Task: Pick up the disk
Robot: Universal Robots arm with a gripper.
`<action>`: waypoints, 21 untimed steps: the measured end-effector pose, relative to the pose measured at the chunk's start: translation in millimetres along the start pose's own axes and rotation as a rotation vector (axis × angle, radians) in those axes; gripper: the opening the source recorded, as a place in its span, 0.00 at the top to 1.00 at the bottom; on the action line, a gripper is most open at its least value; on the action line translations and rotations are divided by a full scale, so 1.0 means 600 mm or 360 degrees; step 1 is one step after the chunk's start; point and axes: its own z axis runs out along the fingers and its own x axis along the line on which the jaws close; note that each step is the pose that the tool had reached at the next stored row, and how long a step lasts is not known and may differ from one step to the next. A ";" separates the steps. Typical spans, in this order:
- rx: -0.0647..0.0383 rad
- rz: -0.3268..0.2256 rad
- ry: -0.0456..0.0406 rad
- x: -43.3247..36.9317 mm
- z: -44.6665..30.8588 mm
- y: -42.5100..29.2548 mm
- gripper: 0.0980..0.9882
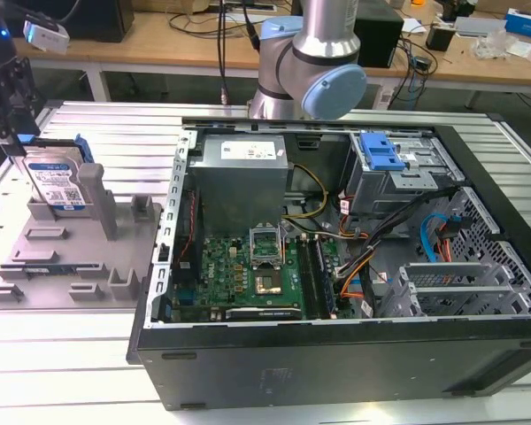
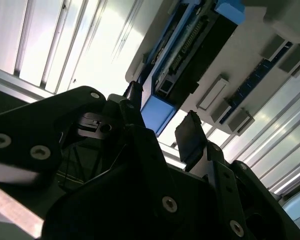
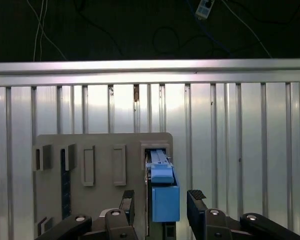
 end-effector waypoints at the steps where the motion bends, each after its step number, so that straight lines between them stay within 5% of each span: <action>1: 0.0000 0.0000 0.0000 0.000 0.002 0.000 0.50; 21: 0.0000 0.0000 0.0004 -0.001 0.028 0.002 0.50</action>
